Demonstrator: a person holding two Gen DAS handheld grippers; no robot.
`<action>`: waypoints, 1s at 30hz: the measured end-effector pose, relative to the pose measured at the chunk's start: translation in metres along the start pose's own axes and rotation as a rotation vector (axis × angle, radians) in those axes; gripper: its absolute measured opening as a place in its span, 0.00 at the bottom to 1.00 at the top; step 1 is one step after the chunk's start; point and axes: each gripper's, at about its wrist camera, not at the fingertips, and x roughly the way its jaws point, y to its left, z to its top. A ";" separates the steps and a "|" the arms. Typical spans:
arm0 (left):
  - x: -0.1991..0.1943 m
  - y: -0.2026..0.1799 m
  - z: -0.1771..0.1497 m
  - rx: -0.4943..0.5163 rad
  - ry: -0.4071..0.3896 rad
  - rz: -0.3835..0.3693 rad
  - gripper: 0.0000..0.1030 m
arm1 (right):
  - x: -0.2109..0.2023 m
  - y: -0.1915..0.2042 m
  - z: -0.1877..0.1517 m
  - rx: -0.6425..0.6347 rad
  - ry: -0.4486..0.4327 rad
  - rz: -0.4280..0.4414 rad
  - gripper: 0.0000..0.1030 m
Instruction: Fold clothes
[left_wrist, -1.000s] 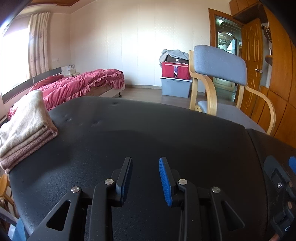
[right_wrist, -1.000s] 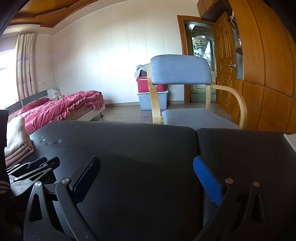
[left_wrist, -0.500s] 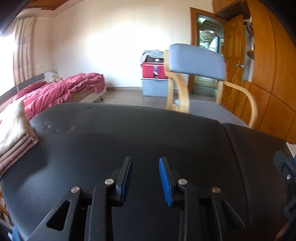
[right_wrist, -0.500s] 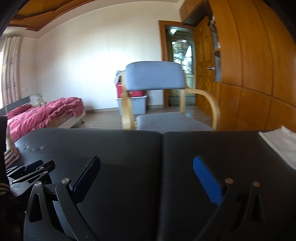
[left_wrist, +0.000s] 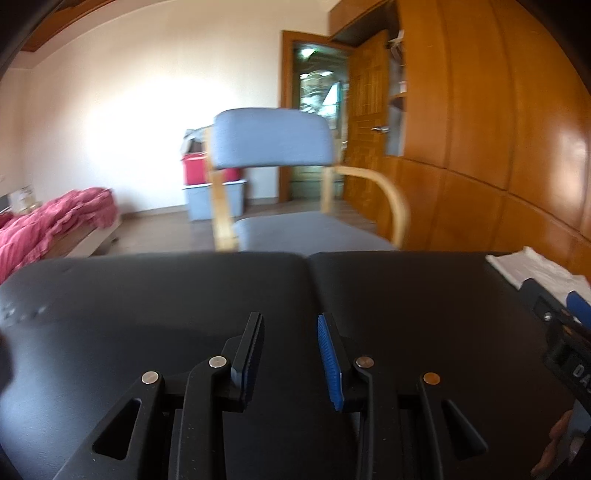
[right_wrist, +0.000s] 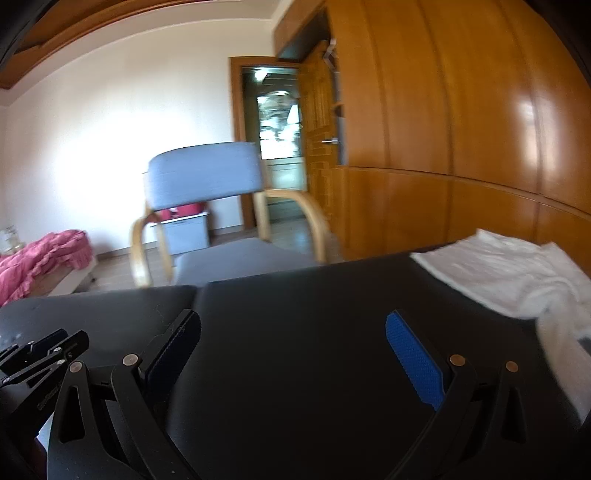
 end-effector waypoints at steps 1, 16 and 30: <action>0.002 -0.008 0.000 0.010 -0.008 -0.024 0.29 | 0.001 -0.006 -0.001 0.006 -0.001 -0.024 0.99; 0.021 -0.092 0.009 0.069 -0.081 -0.198 0.29 | -0.014 -0.082 -0.014 0.068 -0.052 -0.297 0.99; 0.005 -0.132 -0.008 0.192 -0.252 -0.327 0.29 | -0.029 -0.080 -0.040 0.122 -0.072 -0.352 0.99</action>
